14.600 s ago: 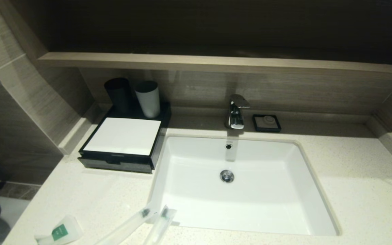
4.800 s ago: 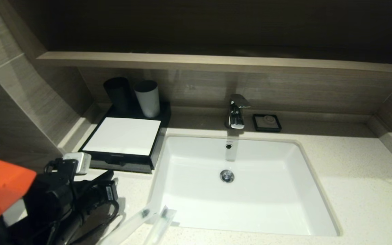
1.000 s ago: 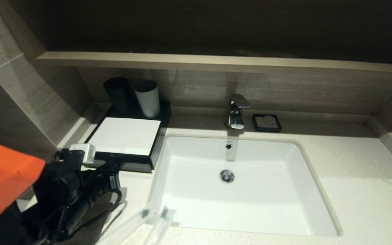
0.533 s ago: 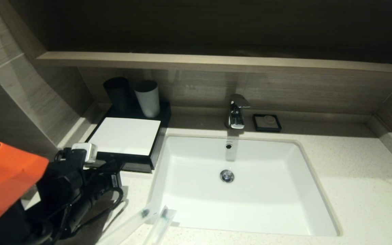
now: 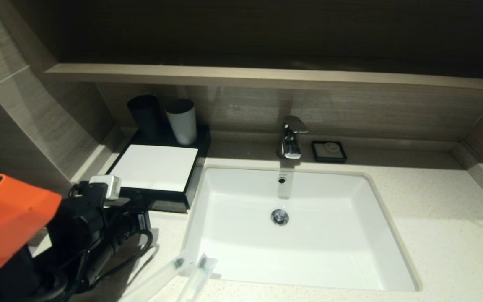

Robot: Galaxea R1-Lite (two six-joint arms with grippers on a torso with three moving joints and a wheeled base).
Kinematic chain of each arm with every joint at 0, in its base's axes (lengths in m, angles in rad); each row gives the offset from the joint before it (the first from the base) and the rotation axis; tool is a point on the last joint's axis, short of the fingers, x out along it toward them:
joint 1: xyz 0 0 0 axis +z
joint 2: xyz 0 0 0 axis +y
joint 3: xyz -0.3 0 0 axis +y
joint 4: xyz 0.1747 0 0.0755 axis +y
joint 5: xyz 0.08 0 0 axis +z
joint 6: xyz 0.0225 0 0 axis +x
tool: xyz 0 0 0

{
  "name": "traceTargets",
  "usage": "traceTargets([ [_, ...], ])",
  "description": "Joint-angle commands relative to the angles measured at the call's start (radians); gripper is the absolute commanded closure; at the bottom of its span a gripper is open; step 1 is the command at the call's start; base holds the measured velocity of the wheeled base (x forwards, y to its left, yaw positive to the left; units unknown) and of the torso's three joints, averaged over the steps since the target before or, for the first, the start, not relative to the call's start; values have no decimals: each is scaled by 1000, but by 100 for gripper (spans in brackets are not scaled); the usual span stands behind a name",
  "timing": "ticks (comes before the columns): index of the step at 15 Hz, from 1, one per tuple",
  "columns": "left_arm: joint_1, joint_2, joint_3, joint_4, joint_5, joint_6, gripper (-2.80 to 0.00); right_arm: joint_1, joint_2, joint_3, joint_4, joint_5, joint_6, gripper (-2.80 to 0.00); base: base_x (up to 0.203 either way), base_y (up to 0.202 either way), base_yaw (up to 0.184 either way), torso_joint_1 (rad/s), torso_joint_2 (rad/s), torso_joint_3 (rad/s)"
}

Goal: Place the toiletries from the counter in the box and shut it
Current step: Open the drawer

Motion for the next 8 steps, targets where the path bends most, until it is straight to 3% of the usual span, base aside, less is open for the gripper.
traceTargets([
  [1,0,9,-2,-9,2,-1,0,0,1,0,0,0,0,0,0,0,0,0,0,0],
  [8,0,16,-12,-9,2,-1,0,0,1,0,0,0,0,0,0,0,0,0,0,0],
])
